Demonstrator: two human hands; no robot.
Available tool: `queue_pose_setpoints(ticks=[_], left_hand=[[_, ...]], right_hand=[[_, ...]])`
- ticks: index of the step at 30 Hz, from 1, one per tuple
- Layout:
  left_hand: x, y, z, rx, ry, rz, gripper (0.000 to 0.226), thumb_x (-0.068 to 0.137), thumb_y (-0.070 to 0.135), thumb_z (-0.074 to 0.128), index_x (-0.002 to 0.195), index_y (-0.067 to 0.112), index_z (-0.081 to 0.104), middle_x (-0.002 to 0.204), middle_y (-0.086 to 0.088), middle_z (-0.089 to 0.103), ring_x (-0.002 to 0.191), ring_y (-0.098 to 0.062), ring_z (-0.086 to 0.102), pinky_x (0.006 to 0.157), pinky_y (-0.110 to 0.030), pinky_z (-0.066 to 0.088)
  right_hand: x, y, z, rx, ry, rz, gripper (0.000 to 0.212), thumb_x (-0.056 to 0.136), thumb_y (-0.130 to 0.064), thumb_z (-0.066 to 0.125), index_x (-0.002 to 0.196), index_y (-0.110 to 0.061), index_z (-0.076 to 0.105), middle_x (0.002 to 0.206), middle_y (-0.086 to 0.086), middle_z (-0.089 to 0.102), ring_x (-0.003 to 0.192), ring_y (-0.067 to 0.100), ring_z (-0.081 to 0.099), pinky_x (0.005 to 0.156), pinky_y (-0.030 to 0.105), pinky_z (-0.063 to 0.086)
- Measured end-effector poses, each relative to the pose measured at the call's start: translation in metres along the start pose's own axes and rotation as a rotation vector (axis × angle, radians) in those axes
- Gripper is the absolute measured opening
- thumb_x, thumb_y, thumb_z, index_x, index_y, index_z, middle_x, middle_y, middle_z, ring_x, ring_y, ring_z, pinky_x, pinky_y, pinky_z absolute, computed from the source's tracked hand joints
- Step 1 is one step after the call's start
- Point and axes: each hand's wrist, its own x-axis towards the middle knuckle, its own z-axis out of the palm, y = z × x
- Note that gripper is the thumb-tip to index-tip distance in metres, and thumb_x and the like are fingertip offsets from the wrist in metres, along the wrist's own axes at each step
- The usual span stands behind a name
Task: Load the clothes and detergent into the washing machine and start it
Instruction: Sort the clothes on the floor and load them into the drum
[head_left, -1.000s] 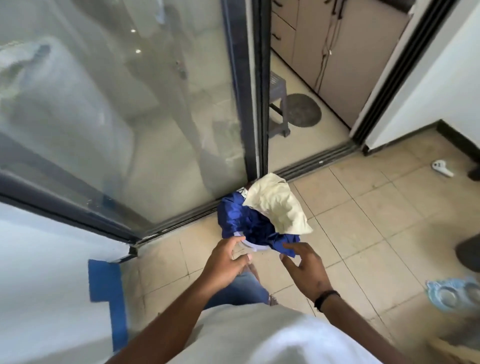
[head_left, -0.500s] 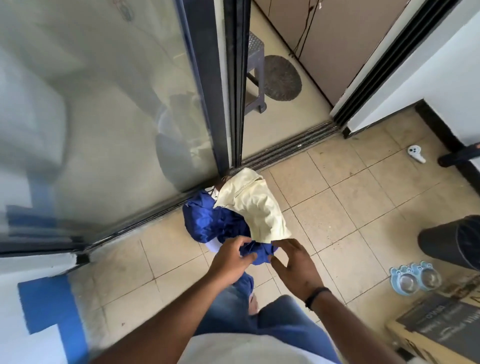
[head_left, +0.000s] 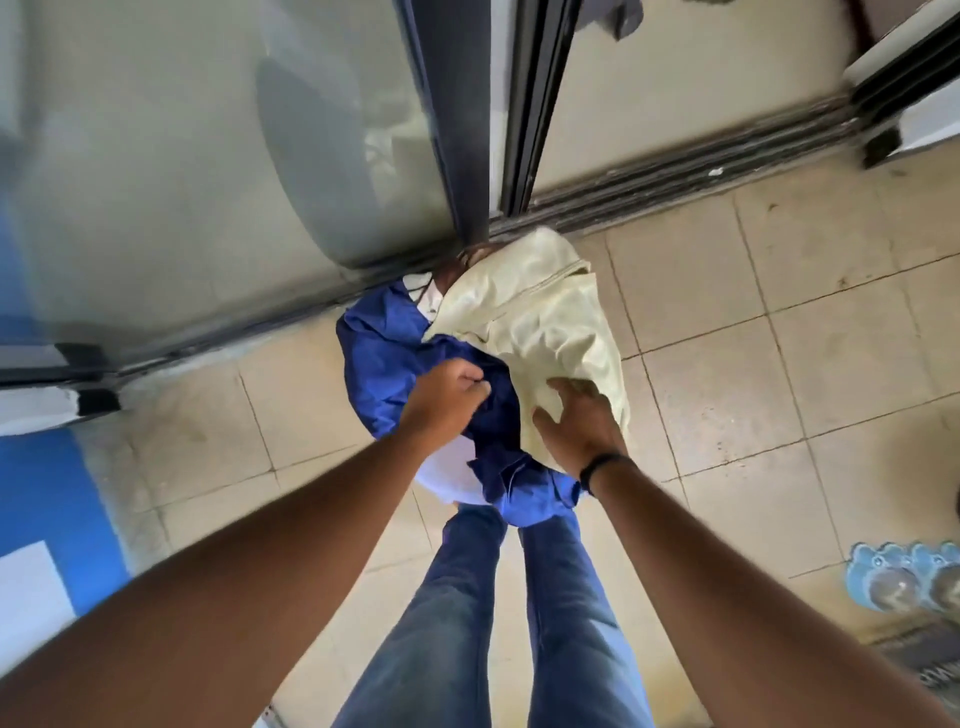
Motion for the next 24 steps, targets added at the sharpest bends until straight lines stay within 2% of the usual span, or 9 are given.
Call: queue_pose_setpoints(ticks=[3, 7, 10, 12, 13, 15, 17, 20, 24], left_hand=[[0.035, -0.016, 0.007, 0.127, 0.151, 0.101, 0.025, 0.093, 0.026, 0.060, 0.116, 0.019, 0.068, 0.119, -0.002, 0.067, 0.108, -0.021, 0.064, 0.089, -0.038, 0.054], [0.068, -0.010, 0.004, 0.265, 0.377, 0.233, 0.035, 0.096, 0.024, 0.057, 0.129, 0.013, 0.061, 0.129, -0.011, 0.056, 0.119, -0.029, 0.054, 0.087, -0.041, 0.052], [0.086, 0.005, -0.004, 0.299, 0.468, 0.229, 0.050, 0.097, 0.037, 0.059, 0.142, 0.015, 0.049, 0.135, -0.012, 0.052, 0.123, -0.031, 0.049, 0.092, -0.043, 0.049], [0.101, 0.012, -0.010, 0.244, 0.454, 0.154, 0.053, 0.096, 0.048, 0.058, 0.140, 0.019, 0.052, 0.130, -0.008, 0.059, 0.121, -0.029, 0.052, 0.093, -0.041, 0.049], [0.108, 0.013, -0.013, 0.233, 0.444, 0.131, 0.049, 0.094, 0.051, 0.058, 0.133, 0.022, 0.059, 0.122, -0.004, 0.066, 0.116, -0.027, 0.056, 0.091, -0.042, 0.051], [0.118, 0.017, -0.017, 0.236, 0.415, 0.109, 0.036, 0.090, 0.054, 0.060, 0.111, 0.027, 0.068, 0.100, 0.002, 0.073, 0.102, -0.024, 0.064, 0.084, -0.042, 0.054], [0.117, 0.023, -0.016, 0.258, 0.384, 0.131, 0.028, 0.092, 0.048, 0.061, 0.101, 0.023, 0.069, 0.093, -0.002, 0.073, 0.094, -0.027, 0.065, 0.078, -0.039, 0.052], [0.091, 0.035, 0.001, 0.239, 0.377, 0.287, 0.026, 0.101, 0.034, 0.054, 0.101, 0.009, 0.062, 0.086, -0.010, 0.067, 0.080, -0.028, 0.062, 0.063, -0.033, 0.042], [0.022, 0.046, 0.038, 0.136, 0.228, 0.469, 0.031, 0.106, 0.031, 0.037, 0.117, 0.005, 0.049, 0.082, -0.009, 0.060, 0.069, -0.027, 0.062, 0.062, -0.041, 0.052]], right_hand=[[0.032, 0.009, 0.026, -0.093, -0.097, 0.022, 0.059, 0.094, -0.048, 0.050, 0.147, -0.024, 0.037, 0.150, 0.005, 0.037, 0.141, 0.030, 0.031, 0.107, 0.050, 0.040], [0.045, 0.017, 0.051, -0.247, -0.153, 0.035, 0.056, 0.094, -0.050, 0.046, 0.143, -0.025, 0.040, 0.148, 0.001, 0.041, 0.145, 0.024, 0.025, 0.106, 0.052, 0.034], [0.041, 0.015, 0.056, -0.270, -0.154, 0.023, 0.053, 0.092, -0.049, 0.046, 0.140, -0.026, 0.042, 0.145, -0.001, 0.049, 0.149, 0.024, 0.017, 0.109, 0.056, 0.029], [0.038, 0.013, 0.054, -0.245, -0.190, 0.024, 0.053, 0.093, -0.050, 0.047, 0.141, -0.026, 0.044, 0.143, 0.001, 0.052, 0.150, 0.025, 0.017, 0.110, 0.056, 0.027], [0.037, 0.011, 0.051, -0.192, -0.207, 0.026, 0.052, 0.094, -0.050, 0.047, 0.140, -0.026, 0.045, 0.140, 0.002, 0.054, 0.147, 0.025, 0.025, 0.110, 0.054, 0.030], [0.038, 0.005, 0.035, 0.049, -0.197, 0.035, 0.049, 0.096, -0.049, 0.050, 0.137, -0.022, 0.052, 0.133, 0.004, 0.059, 0.132, 0.025, 0.047, 0.105, 0.045, 0.042], [0.036, -0.005, 0.013, 0.303, -0.126, 0.041, 0.043, 0.097, -0.047, 0.052, 0.129, -0.018, 0.059, 0.124, 0.004, 0.065, 0.118, 0.022, 0.059, 0.094, 0.033, 0.048], [0.034, -0.018, -0.015, 0.462, 0.045, 0.070, 0.045, 0.095, -0.053, 0.054, 0.127, -0.021, 0.061, 0.114, -0.002, 0.066, 0.110, 0.015, 0.061, 0.084, 0.023, 0.041], [0.038, -0.033, -0.034, 0.513, 0.215, 0.052, 0.075, 0.081, -0.057, 0.071, 0.142, -0.021, 0.045, 0.122, 0.003, 0.054, 0.109, 0.015, 0.055, 0.091, 0.026, 0.043]])
